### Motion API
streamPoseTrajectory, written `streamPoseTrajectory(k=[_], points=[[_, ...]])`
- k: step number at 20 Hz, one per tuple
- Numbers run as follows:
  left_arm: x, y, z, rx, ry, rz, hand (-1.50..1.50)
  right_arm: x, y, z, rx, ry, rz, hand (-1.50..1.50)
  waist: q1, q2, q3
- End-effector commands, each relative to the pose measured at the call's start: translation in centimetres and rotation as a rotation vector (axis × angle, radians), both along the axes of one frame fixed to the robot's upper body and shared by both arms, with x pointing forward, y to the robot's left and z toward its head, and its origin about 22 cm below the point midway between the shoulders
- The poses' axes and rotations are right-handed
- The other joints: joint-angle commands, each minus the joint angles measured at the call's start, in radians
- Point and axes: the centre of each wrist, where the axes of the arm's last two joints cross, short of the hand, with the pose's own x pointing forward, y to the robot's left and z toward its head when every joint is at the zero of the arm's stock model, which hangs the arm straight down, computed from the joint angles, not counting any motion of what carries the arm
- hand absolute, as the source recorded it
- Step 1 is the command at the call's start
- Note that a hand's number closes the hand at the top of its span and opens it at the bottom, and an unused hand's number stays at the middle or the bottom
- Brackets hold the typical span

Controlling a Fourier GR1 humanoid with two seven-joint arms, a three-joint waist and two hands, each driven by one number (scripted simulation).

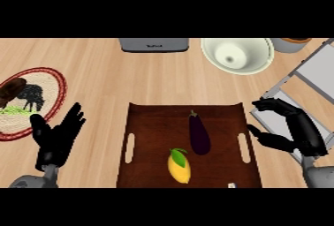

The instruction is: Pick the lemon from the tray and place it in the tiered shelf

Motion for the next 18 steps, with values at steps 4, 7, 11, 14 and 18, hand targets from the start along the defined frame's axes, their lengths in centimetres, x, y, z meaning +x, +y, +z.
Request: streamPoseTrajectory(k=[4,7,11,14,18], points=[[0.3,1.6,-0.2,-0.006,0.067,-0.027,0.00,-2.9,0.0,0.8,-0.057,0.048,0.254,-1.50,0.004,-0.006,0.001],[-0.6,0.1,-0.9,-0.021,0.068,-0.016,0.00,-4.7,1.0,3.0,-0.102,0.113,0.341,-1.50,0.002,-0.008,0.001],[-1.0,-0.7,-0.3,-0.005,0.057,-0.009,0.00,-5.9,3.4,7.3,-0.190,0.150,0.421,-1.50,0.005,-0.010,0.000],[-0.9,1.0,-0.9,-0.005,0.061,-0.025,0.00,-5.9,5.4,9.4,-0.278,0.175,0.400,-1.50,0.009,-0.006,0.000],[0.3,0.3,-0.8,0.003,0.087,-0.025,0.00,-5.8,9.8,12.2,-0.334,0.221,0.299,-1.50,0.014,-0.005,0.000]])
